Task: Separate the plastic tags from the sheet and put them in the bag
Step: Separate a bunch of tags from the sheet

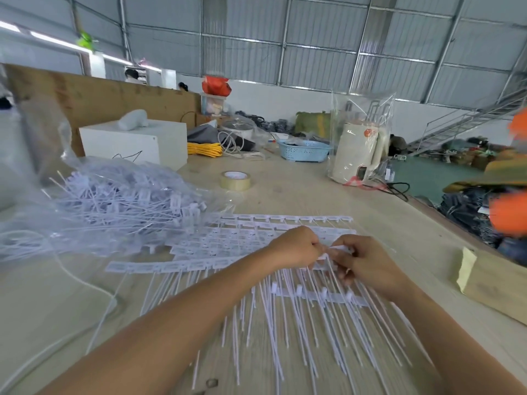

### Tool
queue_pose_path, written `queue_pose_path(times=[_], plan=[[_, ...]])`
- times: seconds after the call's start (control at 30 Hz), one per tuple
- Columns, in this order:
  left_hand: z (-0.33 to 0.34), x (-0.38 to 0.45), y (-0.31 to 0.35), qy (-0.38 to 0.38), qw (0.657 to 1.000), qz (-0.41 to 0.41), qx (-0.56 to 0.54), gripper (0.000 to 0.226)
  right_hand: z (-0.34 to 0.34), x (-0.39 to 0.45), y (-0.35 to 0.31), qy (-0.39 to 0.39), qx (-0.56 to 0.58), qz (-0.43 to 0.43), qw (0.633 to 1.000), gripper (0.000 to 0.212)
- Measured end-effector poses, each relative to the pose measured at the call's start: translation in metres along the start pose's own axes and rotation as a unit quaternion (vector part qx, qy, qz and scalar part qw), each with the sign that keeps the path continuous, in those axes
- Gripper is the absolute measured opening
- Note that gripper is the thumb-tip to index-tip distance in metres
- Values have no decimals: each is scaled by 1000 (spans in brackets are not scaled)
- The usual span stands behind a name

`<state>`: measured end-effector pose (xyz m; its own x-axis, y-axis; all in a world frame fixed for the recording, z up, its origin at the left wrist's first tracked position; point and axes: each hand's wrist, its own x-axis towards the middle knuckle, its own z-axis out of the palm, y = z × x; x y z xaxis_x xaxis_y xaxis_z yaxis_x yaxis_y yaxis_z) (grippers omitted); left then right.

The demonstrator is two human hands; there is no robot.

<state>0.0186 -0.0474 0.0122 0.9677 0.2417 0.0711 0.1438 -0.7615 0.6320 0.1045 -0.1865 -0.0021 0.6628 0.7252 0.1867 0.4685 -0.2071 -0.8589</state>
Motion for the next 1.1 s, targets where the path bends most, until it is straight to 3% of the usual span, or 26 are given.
queue_pose_path(times=[0.27, 0.37, 0.43, 0.5, 0.53, 0.6, 0.67, 0.73, 0.77, 0.83, 0.97, 1.03, 1.1], plan=[[-3, 1, 4, 20, 977, -52, -204, 24, 0, 2, 0, 58, 4, -125, 990, 19], [-4, -1, 4, 9, 962, -78, -262, 28, -1, 4, 3, 77, -63, -195, 976, 19], [-5, -2, 6, -4, 965, -78, -250, 29, -5, 6, 7, 94, -97, -192, 972, 17], [-6, -3, 8, -28, 967, -67, -244, 31, -15, 8, 13, 144, -92, -126, 977, 15], [-8, -3, 9, -32, 967, -61, -247, 31, -23, 9, 15, 173, -45, -77, 981, 13], [-13, -3, 8, -18, 967, -49, -249, 31, -40, 11, 15, 200, 174, 24, 964, 18], [-16, -3, 7, -14, 972, -40, -233, 24, -51, 11, 7, 155, 422, 91, 889, 22], [-19, -4, 5, -35, 976, -45, -211, 22, -53, 9, -4, 78, 533, 118, 834, 20], [-20, -4, 3, -48, 978, -47, -196, 24, -51, 7, -8, 43, 548, 120, 827, 16], [-23, -5, 2, -68, 986, -34, -148, 28, -42, 4, -16, 4, 520, 127, 845, 12], [-23, -5, 1, -74, 994, 1, -80, 26, -4, 0, -16, 38, 231, 84, 969, 13], [-22, -4, -1, -74, 996, 10, -43, 28, 14, -2, -14, 54, 153, 52, 985, 13], [-21, -5, -1, -80, 996, 10, -47, 27, 21, -2, -12, 55, 154, 32, 986, 14]])
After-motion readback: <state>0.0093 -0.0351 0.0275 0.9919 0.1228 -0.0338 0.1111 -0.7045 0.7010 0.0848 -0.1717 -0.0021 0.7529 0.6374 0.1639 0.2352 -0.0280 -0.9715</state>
